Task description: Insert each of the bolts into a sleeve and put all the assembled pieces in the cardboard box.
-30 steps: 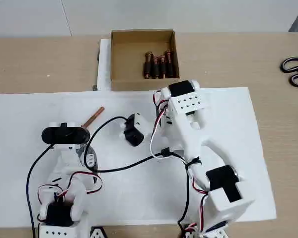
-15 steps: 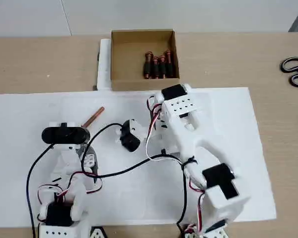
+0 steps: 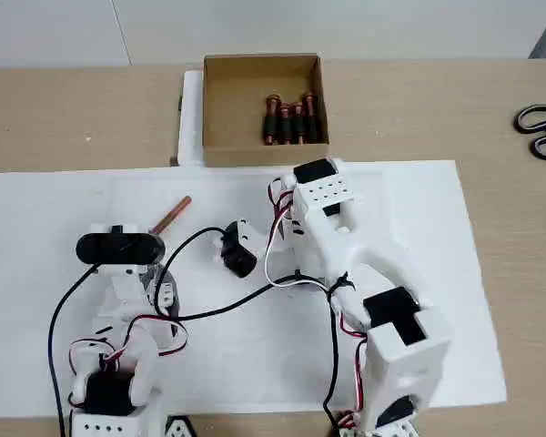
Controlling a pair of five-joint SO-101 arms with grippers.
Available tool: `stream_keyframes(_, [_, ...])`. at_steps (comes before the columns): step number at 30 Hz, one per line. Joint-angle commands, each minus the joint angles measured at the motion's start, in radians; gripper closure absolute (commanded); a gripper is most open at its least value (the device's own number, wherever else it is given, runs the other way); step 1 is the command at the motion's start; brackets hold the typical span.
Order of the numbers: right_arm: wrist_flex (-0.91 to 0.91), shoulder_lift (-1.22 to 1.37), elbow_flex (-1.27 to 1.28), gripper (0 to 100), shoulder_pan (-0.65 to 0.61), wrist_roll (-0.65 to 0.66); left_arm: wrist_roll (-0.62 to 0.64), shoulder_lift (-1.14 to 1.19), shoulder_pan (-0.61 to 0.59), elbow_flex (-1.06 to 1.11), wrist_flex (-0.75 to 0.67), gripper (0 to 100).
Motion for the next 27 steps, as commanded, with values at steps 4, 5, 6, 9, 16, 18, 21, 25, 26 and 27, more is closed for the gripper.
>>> stream_keyframes(4, [-0.016, 0.005, -0.003, 84.3, 0.038, 0.009, -0.003, -0.011, -0.003, -0.005, -0.021, 99])
stream_keyframes(5, [-0.022, 0.008, 0.0, 84.3, 0.039, 0.009, -0.002, -0.011, -0.003, -0.005, -0.021, 99])
stream_keyframes(6, [-0.038, 0.015, 0.003, 84.4, 0.042, 0.009, -0.002, -0.011, -0.003, -0.005, -0.021, 99])
stream_keyframes(9, [-0.065, 0.048, 0.006, 84.6, 0.05, 0.005, -0.002, -0.011, -0.003, -0.005, -0.021, 99])
stream_keyframes(16, [-0.07, 0.062, -0.003, 96.9, 0.058, -0.049, 0.0, -0.011, -0.003, -0.004, -0.021, 99])
stream_keyframes(18, [-0.062, 0.053, -0.031, 97.3, 0.061, -0.084, 0.0, -0.011, -0.003, -0.004, -0.021, 99])
stream_keyframes(21, [-0.059, 0.036, -0.08, 99.3, 0.074, -0.146, 0.028, -0.011, -0.003, -0.004, -0.021, 99])
stream_keyframes(25, [-0.059, -0.028, -0.124, 99.2, 0.102, -0.239, 0.074, -0.012, -0.005, -0.024, -0.026, 99])
stream_keyframes(26, [-0.059, -0.051, -0.13, 99.2, 0.11, -0.27, 0.089, -0.012, -0.005, -0.039, -0.034, 99])
stream_keyframes(27, [-0.059, -0.076, -0.137, 99.4, 0.116, -0.311, 0.112, -0.012, -0.005, -0.058, -0.046, 99])
